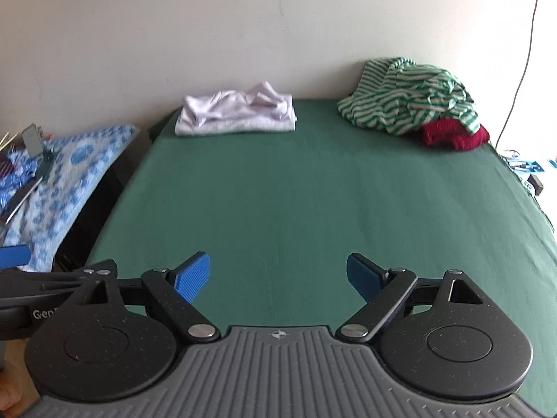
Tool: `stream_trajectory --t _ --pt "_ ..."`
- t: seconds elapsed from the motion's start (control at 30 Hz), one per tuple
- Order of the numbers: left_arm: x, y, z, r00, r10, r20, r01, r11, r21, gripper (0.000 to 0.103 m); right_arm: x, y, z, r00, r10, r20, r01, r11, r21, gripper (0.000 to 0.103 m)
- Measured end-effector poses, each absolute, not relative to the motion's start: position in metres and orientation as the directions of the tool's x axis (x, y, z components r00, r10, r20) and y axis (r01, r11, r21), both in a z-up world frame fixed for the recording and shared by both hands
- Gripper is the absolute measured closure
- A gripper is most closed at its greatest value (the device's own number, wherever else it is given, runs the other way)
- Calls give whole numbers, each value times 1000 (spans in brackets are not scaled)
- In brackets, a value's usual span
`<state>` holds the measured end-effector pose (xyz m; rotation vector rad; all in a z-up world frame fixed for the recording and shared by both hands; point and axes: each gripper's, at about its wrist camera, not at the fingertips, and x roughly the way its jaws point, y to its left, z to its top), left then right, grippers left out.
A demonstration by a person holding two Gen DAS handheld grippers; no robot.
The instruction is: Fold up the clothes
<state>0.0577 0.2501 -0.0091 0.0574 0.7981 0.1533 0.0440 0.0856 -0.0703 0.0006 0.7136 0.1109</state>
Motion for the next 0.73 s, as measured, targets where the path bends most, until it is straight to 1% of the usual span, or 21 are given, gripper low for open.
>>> stream_trajectory --t 0.23,0.3,0.37,0.47,0.67,0.73 --pt "92 246 7 729 183 -659 -117 983 144 0 70 87 -60 795 81 -602 -78 996 32 15" --pt "101 244 8 739 191 -646 -119 981 154 0 79 86 -60 797 74 -599 -70 997 29 15" --pt "110 245 5 734 183 -654 -113 983 147 0 87 84 -61 797 78 -599 -66 997 42 15" --pt "121 249 2 714 153 -683 -114 988 101 0 94 84 -61 799 75 -596 -59 997 46 15" --pt "122 245 -3 725 171 -667 -135 985 106 1 98 86 -61 809 64 -585 -57 998 30 15" --pt "124 247 -5 718 161 -678 -136 987 91 1 99 84 -62 807 67 -587 -58 998 34 15"
